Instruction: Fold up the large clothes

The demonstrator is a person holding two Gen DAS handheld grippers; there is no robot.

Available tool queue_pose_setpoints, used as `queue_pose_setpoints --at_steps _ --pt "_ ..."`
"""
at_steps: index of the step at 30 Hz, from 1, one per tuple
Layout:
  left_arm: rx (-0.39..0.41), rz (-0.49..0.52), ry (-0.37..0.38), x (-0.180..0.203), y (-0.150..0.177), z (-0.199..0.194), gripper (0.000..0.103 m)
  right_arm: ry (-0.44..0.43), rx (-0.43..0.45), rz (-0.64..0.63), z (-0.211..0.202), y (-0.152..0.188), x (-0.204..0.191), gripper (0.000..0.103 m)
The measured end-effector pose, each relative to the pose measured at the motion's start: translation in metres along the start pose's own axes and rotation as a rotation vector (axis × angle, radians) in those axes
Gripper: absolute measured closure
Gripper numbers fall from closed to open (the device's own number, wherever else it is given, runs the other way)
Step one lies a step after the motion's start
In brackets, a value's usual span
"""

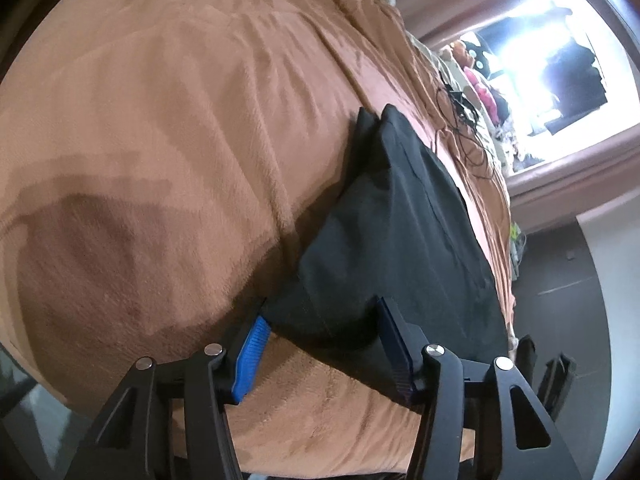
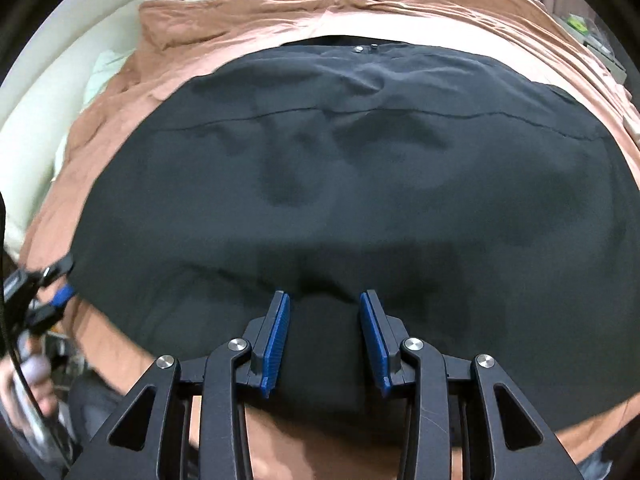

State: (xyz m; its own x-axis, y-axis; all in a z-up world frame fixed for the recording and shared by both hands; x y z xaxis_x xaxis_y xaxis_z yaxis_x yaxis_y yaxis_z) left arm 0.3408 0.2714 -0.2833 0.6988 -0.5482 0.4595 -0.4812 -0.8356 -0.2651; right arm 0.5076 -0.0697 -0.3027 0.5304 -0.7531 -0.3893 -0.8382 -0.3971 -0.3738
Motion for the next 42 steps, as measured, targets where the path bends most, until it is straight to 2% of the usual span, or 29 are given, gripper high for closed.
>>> queue_pose_setpoints --at_steps 12,19,29,30,32,34,40,41,42 --pt "0.037 -0.092 -0.038 -0.002 0.0 0.0 0.047 0.063 0.03 0.053 0.027 -0.093 0.032 0.066" --pt "0.034 -0.139 -0.039 -0.006 0.001 0.004 0.047 0.111 0.038 0.062 0.047 -0.144 0.047 0.075" --pt "0.012 -0.182 -0.031 -0.002 0.0 0.01 0.047 0.126 0.042 0.068 0.067 -0.19 0.058 0.075" --pt "0.005 -0.187 -0.024 -0.001 0.0 0.011 0.047 0.11 0.042 0.086 0.063 -0.19 0.058 0.075" --pt "-0.002 -0.182 -0.021 0.003 0.001 0.014 0.047 0.078 0.05 0.102 0.054 -0.188 0.053 0.082" --pt "0.003 -0.15 -0.034 0.008 -0.001 0.018 0.047 0.055 0.065 0.069 0.04 -0.18 0.041 0.082" --pt "-0.026 -0.172 -0.025 0.013 -0.007 0.023 0.048 -0.017 0.061 0.007 -0.002 -0.125 0.011 0.086" --pt "-0.025 -0.173 -0.028 0.013 -0.007 0.022 0.051 -0.029 0.06 0.008 -0.007 -0.117 0.009 0.086" --pt "-0.021 -0.173 -0.035 0.013 -0.007 0.021 0.061 -0.045 0.06 0.016 -0.012 -0.107 0.007 0.086"
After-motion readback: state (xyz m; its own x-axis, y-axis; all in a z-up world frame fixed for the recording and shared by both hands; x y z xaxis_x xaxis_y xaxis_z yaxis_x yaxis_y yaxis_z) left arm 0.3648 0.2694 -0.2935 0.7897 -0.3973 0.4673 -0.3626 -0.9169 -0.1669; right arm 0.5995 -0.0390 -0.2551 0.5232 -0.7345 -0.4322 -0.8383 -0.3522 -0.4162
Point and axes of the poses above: each gripper's, at about its wrist camera, not at the fingertips, and z roughly the way its jaws point, x to its right, y to its underside, the point moved 10 cm from there along z, roughly the way its jaws point, and after that the axes turned 15 degrees about -y, right-handed, at the moved point
